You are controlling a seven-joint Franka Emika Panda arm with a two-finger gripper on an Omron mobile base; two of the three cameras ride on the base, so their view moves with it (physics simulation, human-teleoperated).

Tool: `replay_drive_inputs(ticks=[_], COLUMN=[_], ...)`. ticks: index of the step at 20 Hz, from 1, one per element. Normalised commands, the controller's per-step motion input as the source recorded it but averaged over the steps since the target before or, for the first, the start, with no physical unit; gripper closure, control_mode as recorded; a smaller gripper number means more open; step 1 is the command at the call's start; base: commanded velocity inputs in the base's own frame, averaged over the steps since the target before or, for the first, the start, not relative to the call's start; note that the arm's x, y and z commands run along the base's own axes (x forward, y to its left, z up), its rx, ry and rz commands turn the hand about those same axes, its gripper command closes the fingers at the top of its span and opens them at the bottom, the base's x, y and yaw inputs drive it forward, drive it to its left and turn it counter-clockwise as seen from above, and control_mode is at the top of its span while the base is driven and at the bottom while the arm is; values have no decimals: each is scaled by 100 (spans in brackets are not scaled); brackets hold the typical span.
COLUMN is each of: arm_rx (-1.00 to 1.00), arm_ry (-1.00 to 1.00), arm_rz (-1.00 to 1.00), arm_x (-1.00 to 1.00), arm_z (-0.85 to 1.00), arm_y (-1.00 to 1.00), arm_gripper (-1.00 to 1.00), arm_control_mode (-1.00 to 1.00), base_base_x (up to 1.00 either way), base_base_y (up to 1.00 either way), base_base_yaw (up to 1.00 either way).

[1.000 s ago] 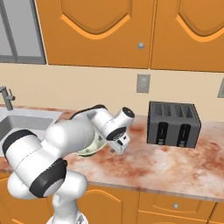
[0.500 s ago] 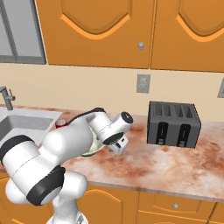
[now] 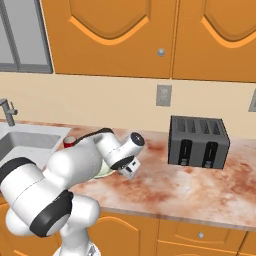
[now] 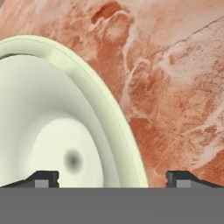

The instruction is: Clear the mugs and bowl far away from the sink.

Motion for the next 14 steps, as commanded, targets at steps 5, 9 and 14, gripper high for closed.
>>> replay_drive_inputs(ticks=[5,9,14], arm_rx=[1,4,9], arm_ry=[0,-8,-9], arm_rz=[0,0,-3], arm_x=[0,0,-9], arm_z=[0,1,36], arm_y=[0,0,-2], arm_gripper=[100,100,100], arm_control_mode=[-100,-100,-100], base_base_x=[0,0,0], base_base_y=[0,0,0], base_base_yaw=[0,0,0])
